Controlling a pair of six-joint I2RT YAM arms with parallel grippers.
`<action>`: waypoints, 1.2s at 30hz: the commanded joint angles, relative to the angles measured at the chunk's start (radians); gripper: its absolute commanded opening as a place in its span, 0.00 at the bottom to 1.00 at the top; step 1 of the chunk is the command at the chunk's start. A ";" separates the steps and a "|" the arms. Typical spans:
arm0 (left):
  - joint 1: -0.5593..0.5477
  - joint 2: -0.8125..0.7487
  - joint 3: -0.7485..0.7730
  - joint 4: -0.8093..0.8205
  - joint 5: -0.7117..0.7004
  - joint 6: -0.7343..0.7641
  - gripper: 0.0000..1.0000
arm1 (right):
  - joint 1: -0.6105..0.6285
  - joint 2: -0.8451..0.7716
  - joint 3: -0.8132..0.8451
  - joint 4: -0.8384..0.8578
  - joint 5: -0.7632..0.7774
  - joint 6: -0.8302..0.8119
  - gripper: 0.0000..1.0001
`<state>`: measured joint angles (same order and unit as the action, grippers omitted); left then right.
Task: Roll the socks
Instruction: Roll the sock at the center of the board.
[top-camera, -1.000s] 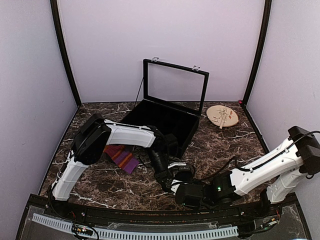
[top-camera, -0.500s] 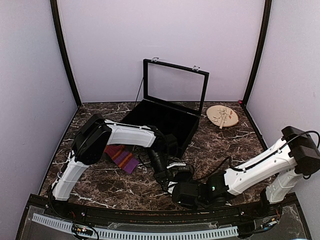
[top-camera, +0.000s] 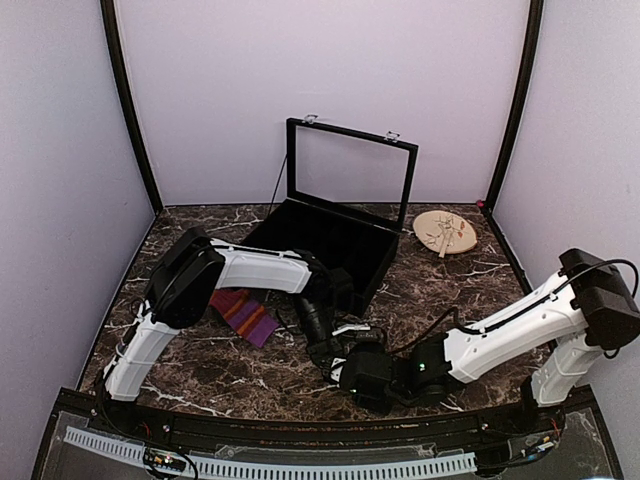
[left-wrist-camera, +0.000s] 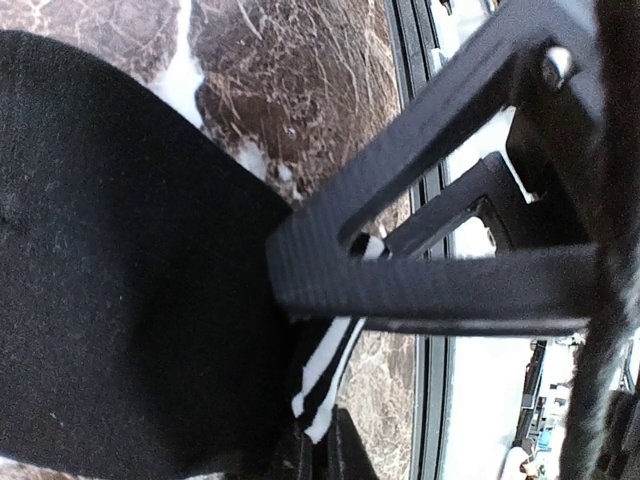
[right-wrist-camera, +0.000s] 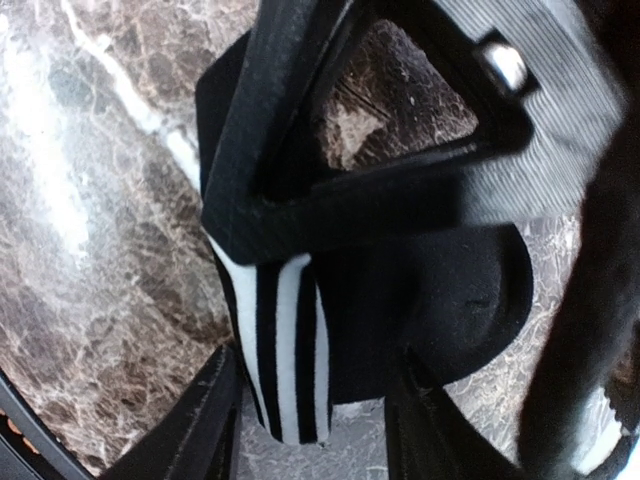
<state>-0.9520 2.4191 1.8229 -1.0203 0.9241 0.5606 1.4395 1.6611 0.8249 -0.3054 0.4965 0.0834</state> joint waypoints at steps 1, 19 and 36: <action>-0.004 0.026 0.014 -0.037 -0.003 0.038 0.00 | -0.037 0.043 0.007 0.004 -0.056 -0.021 0.42; 0.022 0.004 0.026 0.000 -0.061 -0.053 0.17 | -0.084 0.059 0.025 -0.051 -0.204 0.058 0.04; 0.089 -0.097 -0.131 0.117 -0.078 -0.132 0.42 | -0.106 -0.014 -0.013 -0.006 -0.222 0.094 0.02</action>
<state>-0.8886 2.3581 1.7420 -0.9432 0.9417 0.4507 1.3407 1.6676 0.8387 -0.2771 0.2874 0.1555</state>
